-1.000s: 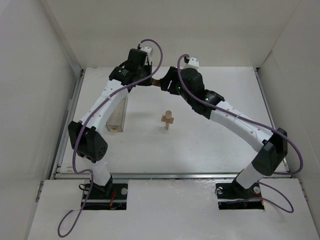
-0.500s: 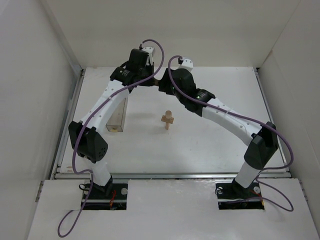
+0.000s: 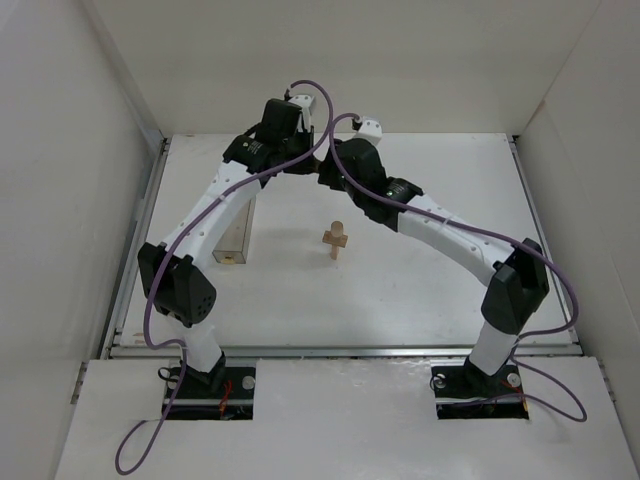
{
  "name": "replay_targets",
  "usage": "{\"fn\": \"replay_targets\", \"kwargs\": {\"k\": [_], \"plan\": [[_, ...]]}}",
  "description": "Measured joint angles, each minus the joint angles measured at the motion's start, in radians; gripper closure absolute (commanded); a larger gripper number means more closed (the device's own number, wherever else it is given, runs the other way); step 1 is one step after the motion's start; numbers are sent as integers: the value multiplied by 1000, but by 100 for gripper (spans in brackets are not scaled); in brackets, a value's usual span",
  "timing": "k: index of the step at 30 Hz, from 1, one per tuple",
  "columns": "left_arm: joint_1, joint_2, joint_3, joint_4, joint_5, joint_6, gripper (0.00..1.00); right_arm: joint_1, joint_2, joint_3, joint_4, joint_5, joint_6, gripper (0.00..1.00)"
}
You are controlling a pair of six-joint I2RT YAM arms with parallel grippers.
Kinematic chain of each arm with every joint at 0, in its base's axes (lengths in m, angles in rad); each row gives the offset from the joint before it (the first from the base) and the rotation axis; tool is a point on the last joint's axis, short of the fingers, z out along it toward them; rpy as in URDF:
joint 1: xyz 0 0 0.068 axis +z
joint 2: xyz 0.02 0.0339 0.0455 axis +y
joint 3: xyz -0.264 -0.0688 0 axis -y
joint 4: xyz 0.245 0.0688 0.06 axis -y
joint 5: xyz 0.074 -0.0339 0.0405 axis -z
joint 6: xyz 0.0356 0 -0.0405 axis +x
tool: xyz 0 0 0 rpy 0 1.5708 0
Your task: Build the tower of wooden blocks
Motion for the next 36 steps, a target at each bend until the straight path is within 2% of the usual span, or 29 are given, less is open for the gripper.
{"fn": "replay_targets", "kwargs": {"k": [9, 19, 22, 26, 28, 29, 30, 31, 35, 36], "plan": [[1, -4, -7, 7, 5, 0, 100, 0, 21, 1, 0, 26, -3, 57], [-6, -15, -45, 16, 12, 9, 100, 0, 21, 1, -1, 45, -4, 56], [-5, -17, -45, 17, 12, 9, 100, 0, 21, 1, 0, 45, -4, 58], [-5, -17, -45, 16, 11, 10, 100, 0, 22, 1, -1, 45, -8, 71], [-6, -18, -45, 10, 14, 9, 100, 0, 24, 1, 1, 49, -10, 87], [-6, -19, -45, 7, 13, 10, 100, -1, 26, 1, 3, 52, -10, 87], [-10, -19, -45, 6, 8, 12, 100, -2, 27, 1, 2, 52, -10, 96], [-12, -19, -45, 6, 8, 12, 100, -1, 27, 1, 1, 53, -11, 100], [-13, -19, -45, 6, 15, 18, 99, -1, 27, 1, 2, 53, -11, 100], [-13, -19, -45, 6, 17, 21, 86, -1, 27, 1, 1, 53, -11, 100]]}}
